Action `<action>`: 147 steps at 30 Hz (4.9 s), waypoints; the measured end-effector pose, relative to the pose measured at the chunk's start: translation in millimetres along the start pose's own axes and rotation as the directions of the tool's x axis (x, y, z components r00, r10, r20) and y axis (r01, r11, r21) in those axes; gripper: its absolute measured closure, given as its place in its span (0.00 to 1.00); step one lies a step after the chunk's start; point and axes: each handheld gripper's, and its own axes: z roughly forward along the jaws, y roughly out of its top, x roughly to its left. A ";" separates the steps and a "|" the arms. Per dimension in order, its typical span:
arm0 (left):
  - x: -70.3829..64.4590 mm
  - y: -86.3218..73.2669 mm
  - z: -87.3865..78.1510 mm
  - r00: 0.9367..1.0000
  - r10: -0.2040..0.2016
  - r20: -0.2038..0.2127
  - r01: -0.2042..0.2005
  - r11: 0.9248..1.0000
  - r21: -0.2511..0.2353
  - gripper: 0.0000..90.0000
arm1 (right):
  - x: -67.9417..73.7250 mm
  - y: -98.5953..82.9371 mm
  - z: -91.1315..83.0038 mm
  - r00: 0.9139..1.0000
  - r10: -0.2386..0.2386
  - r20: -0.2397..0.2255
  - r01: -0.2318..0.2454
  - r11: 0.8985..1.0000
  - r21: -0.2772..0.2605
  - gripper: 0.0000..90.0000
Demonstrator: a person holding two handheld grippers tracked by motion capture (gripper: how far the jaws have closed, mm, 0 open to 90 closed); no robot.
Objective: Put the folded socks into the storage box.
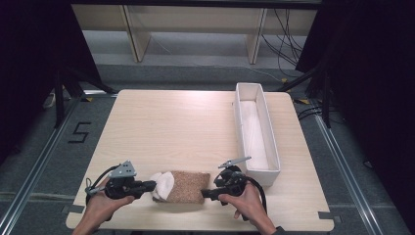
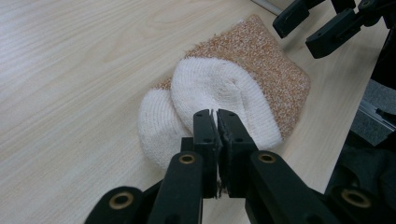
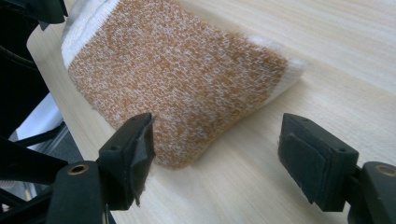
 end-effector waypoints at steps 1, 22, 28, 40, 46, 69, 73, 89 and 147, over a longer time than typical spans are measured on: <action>0.3 0.2 1.5 1.000 0.003 -0.004 -0.003 1.000 0.003 0.97 | -1.7 0.1 1.7 1.000 -0.015 0.001 0.015 1.000 -0.005 0.30; 4.4 -8.6 22.9 1.000 -0.003 -0.007 0.003 0.998 0.065 0.99 | -6.4 9.9 38.0 0.996 0.074 -0.044 -0.074 0.997 0.013 0.19; 4.3 -10.1 26.3 1.000 -0.006 0.010 0.006 0.997 0.077 0.99 | -5.5 15.0 43.9 0.993 0.096 -0.063 -0.098 0.995 -0.021 0.18; 6.8 -11.3 27.8 1.000 -0.004 0.012 0.003 0.996 0.091 0.99 | -5.1 22.1 58.3 0.987 0.107 -0.120 -0.115 0.992 -0.061 0.27; 7.2 -11.9 28.6 1.000 -0.010 0.015 0.009 0.996 0.090 0.99 | -6.6 24.7 61.4 0.983 0.118 -0.137 -0.127 0.990 -0.060 0.30; 5.1 -13.4 29.6 1.000 -0.006 0.003 0.006 0.997 0.079 0.99 | 0.2 28.3 62.1 0.993 0.058 -0.103 -0.067 0.994 -0.088 0.61; 4.8 -14.2 28.8 1.000 -0.003 -0.001 0.003 0.997 0.078 0.99 | 5.2 30.5 57.2 0.996 -0.011 -0.088 0.002 0.995 -0.098 0.64; 5.8 -14.1 29.4 1.000 -0.006 0.006 0.006 0.997 0.082 0.99 | 3.8 33.1 62.8 0.992 0.055 -0.113 -0.062 0.996 -0.057 0.54; -5.8 -34.2 4.4 0.997 -0.078 0.018 0.076 0.991 0.111 0.43 | 29.4 153.6 -107.2 0.952 -0.253 0.171 0.235 0.965 0.116 0.65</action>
